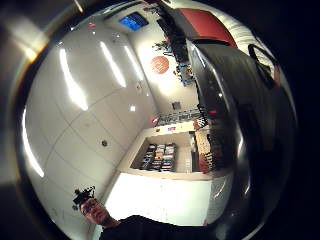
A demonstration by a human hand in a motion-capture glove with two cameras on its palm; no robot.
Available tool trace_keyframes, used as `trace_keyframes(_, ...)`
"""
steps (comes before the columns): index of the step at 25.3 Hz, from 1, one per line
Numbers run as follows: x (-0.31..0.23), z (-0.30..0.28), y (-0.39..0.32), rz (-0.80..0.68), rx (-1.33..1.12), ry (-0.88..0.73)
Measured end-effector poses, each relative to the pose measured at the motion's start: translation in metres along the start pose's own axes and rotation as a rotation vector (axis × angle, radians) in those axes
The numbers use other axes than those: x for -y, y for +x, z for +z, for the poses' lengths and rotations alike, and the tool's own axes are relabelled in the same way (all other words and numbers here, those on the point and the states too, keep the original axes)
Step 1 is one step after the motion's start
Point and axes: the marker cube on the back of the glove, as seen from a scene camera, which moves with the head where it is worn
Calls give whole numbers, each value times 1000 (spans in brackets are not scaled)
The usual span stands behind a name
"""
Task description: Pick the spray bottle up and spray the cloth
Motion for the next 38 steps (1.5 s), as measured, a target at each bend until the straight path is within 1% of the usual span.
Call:
trace_keyframes(5, -2, 16, 7, 25, -23, -25)
trace_keyframes(11, -6, 21, 13, 107, -36, -53)
trace_keyframes(14, -11, 24, 17, 119, -39, -76)
trace_keyframes(17, -13, 27, 18, 114, -45, -89)
trace_keyframes(20, -16, 35, 15, 93, -45, -139)
trace_keyframes(26, -31, 52, -9, -10, -32, -262)
trace_keyframes(29, -48, 57, -23, -70, 0, -308)
trace_keyframes(32, -77, 62, -34, -113, 35, -348)
trace_keyframes(36, -130, 76, -52, -123, 74, -408)
trace_keyframes(38, -153, 99, -68, -106, 96, -454)
